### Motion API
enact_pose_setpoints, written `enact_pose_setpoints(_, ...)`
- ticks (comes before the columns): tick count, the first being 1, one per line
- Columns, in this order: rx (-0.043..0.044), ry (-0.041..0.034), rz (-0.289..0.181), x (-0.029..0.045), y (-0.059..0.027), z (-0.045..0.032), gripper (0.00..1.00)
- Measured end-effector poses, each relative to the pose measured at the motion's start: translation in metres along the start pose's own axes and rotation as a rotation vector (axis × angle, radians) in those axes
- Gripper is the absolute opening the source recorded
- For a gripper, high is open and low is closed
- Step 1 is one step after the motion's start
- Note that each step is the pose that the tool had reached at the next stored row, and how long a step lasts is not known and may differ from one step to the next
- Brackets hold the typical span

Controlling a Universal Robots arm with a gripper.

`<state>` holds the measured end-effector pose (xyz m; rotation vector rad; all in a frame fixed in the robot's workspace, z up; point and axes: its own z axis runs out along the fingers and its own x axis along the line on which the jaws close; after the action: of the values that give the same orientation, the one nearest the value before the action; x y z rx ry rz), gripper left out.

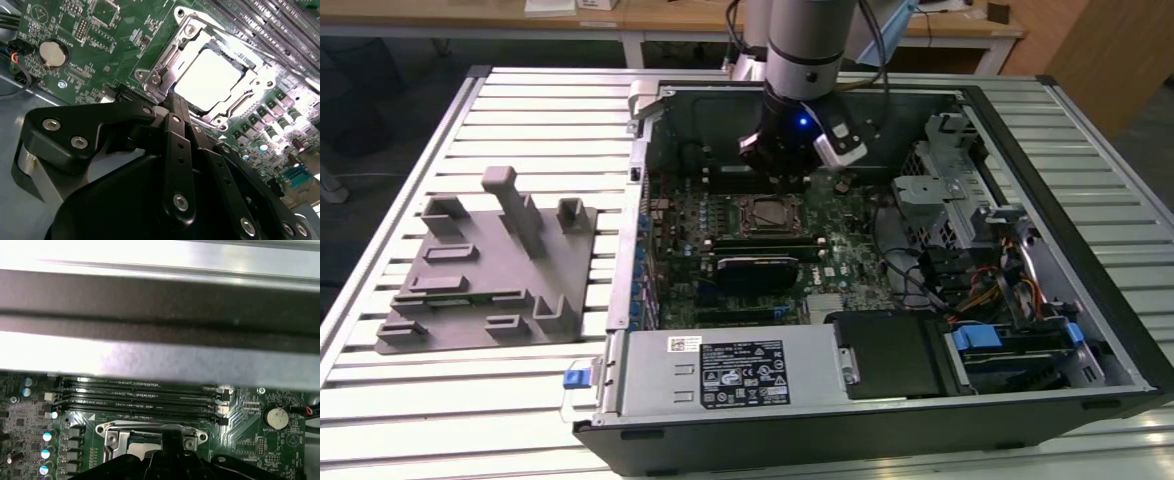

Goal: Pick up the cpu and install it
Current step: 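Install the second cpu locking lever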

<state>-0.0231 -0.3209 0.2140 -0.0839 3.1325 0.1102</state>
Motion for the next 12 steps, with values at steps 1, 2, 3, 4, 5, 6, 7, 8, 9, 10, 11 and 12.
enact_pose_setpoints(1, 0.0000, 0.0000, 0.000, 0.0001, -0.0013, -0.0001, 0.11)
enact_pose_setpoints(2, 0.0000, 0.0000, 0.000, 0.0001, -0.0027, -0.0002, 0.11)
enact_pose_setpoints(3, 0.0000, 0.0000, 0.000, 0.0003, -0.0047, -0.0003, 0.11)
enact_pose_setpoints(4, 0.0001, 0.0000, 0.000, 0.0003, -0.0061, -0.0005, 0.11)
enact_pose_setpoints(5, 0.0001, 0.0000, 0.000, 0.0004, -0.0077, -0.0006, 0.11)
enact_pose_setpoints(6, 0.0000, 0.0000, 0.000, 0.0005, -0.0090, -0.0006, 0.11)
enact_pose_setpoints(7, -0.0001, -0.0001, 0.000, 0.0005, -0.0099, -0.0007, 0.11)
enact_pose_setpoints(8, 0.0000, 0.0000, 0.000, 0.0006, -0.0104, -0.0008, 0.11)
enact_pose_setpoints(9, 0.0003, 0.0001, 0.000, 0.0006, -0.0106, -0.0012, 0.11)
enact_pose_setpoints(10, 0.0002, 0.0001, 0.000, 0.0006, -0.0106, -0.0020, 0.11)
enact_pose_setpoints(11, 0.0000, 0.0000, 0.000, 0.0006, -0.0105, -0.0032, 0.11)
enact_pose_setpoints(12, 0.0000, -0.0001, 0.000, 0.0005, -0.0104, -0.0052, 0.11)
